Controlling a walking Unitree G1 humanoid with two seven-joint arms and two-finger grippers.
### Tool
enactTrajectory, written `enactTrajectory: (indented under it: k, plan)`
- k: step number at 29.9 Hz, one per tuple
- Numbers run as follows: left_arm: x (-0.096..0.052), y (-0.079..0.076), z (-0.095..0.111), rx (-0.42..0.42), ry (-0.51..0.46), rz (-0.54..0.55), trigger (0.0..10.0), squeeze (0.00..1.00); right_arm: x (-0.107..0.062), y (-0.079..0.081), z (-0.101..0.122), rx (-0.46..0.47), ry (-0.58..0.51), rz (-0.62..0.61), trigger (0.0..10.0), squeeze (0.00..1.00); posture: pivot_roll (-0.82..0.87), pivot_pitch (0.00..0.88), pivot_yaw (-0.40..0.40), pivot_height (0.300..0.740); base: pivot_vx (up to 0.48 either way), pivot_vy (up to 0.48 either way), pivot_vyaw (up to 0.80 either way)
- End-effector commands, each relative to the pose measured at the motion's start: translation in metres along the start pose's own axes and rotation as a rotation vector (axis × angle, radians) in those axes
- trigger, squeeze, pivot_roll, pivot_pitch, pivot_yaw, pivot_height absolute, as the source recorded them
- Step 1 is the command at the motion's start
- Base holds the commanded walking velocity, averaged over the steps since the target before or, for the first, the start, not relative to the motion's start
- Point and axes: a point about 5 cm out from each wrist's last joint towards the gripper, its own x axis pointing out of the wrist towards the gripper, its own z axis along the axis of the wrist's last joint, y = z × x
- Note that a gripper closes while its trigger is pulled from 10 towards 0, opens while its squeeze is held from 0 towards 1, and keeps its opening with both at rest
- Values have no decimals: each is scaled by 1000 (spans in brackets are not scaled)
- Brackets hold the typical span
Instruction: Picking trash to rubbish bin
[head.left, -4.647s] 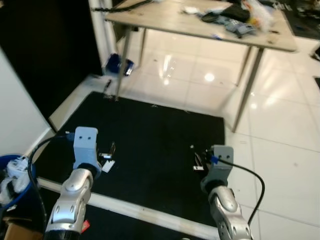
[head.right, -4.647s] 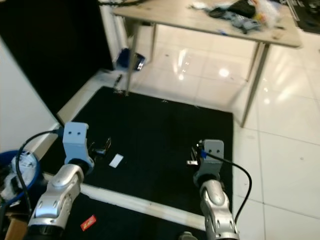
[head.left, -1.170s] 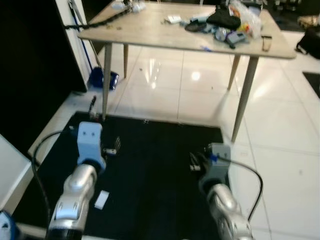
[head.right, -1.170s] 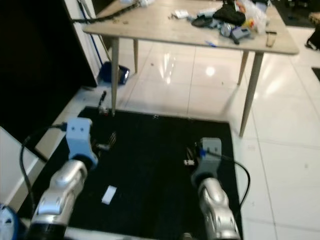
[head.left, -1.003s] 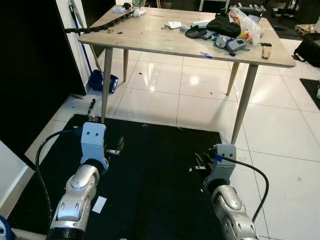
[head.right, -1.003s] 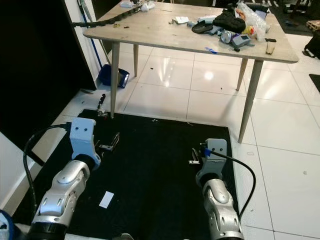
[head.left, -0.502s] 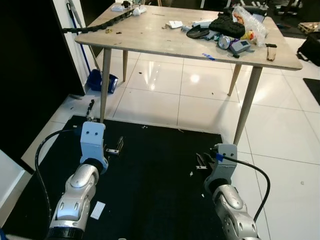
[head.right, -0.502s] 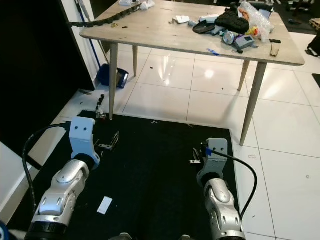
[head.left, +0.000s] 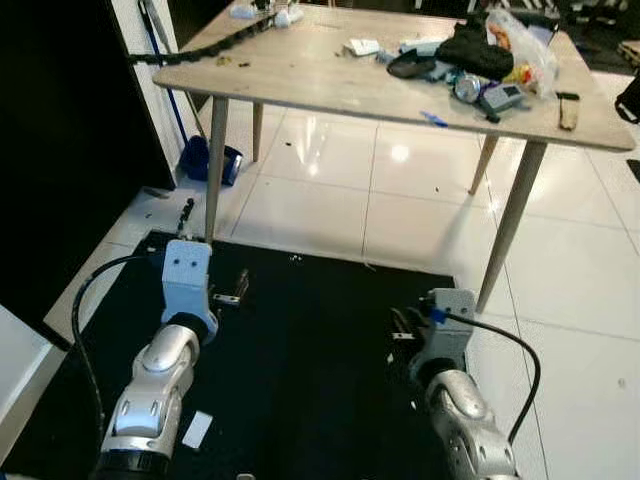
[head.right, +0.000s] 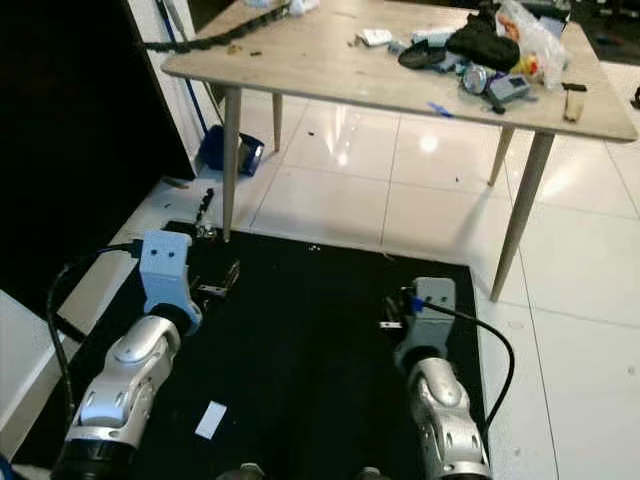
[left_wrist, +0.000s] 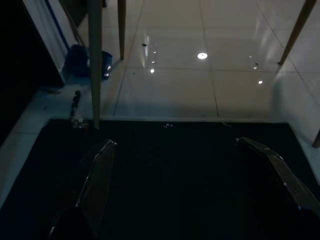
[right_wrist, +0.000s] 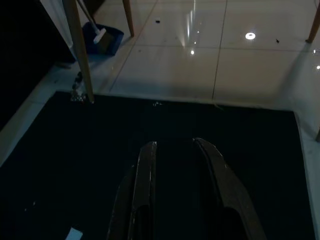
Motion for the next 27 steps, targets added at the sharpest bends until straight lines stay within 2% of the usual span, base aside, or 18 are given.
enactTrajectory:
  k: [1,27]
  plan:
    - [-4,6,-8,0,35,21,10000,0,-1,4,-4,13,16,9,10000,0,25,173,17,740,322,0,0]
    - [-1,2,-7,0,29,7,10000,0,-1,2,1,15,-8,-6,10000,0,14,171,17,740,322,0,0]
